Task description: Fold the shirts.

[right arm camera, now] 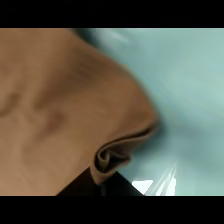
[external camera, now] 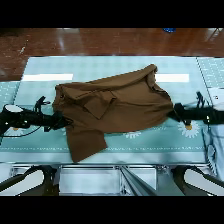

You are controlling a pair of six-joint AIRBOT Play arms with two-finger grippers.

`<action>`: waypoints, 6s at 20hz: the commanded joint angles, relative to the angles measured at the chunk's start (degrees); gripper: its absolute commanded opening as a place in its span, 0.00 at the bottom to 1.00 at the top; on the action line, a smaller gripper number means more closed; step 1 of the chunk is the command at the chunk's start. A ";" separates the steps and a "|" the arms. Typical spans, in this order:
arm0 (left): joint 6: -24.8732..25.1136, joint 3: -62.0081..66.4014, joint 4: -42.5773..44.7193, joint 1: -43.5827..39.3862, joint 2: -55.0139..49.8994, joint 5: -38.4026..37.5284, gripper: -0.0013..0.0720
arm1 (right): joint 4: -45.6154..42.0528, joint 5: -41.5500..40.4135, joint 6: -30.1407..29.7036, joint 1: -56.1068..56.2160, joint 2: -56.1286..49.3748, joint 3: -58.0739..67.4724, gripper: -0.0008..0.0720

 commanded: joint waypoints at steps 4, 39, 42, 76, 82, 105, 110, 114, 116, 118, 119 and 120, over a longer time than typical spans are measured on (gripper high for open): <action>-0.07 20.76 -4.44 0.28 2.60 -9.16 0.05 | 0.63 9.73 2.03 5.68 0.85 31.98 0.05; -20.02 50.80 36.13 -10.51 25.40 -13.51 0.05 | -19.80 23.10 12.83 5.64 35.41 36.30 0.05; -20.26 41.44 35.76 -10.51 16.85 -0.76 0.05 | -15.67 13.77 9.20 5.70 28.02 26.71 0.05; -12.09 55.28 26.77 -12.17 -33.33 -28.83 0.71 | -17.46 16.76 5.22 4.66 -23.17 36.65 0.58; -16.15 51.23 31.52 -7.69 -19.17 -25.44 0.71 | -25.09 20.79 8.22 -3.37 -10.43 33.03 0.58; -10.27 -14.97 -0.28 -5.01 10.29 9.01 0.06 | -11.69 13.27 0.50 -21.05 19.78 -5.70 0.58; -7.26 -12.96 -0.52 -5.20 10.40 5.70 0.05 | -17.99 15.56 7.58 -22.21 19.78 -13.35 0.58; -7.26 -13.03 -0.55 -5.25 10.43 5.68 0.05 | -15.61 13.73 7.28 -20.09 18.84 -15.85 0.58; -7.26 -13.00 -0.96 -5.27 10.45 5.66 0.05 | -15.76 13.51 7.28 -15.87 16.41 -15.85 0.58; -7.26 -13.00 -1.03 -5.27 10.45 5.49 0.05 | -13.35 9.64 7.23 -12.52 13.46 -15.85 0.58; -7.28 -13.00 -1.03 -5.27 10.45 5.49 0.05 | -10.78 6.80 6.16 -11.10 12.11 -15.85 0.58; -7.28 -13.00 -1.03 -5.27 10.45 5.31 0.05 | -7.74 5.31 5.07 -9.79 10.71 -15.85 0.58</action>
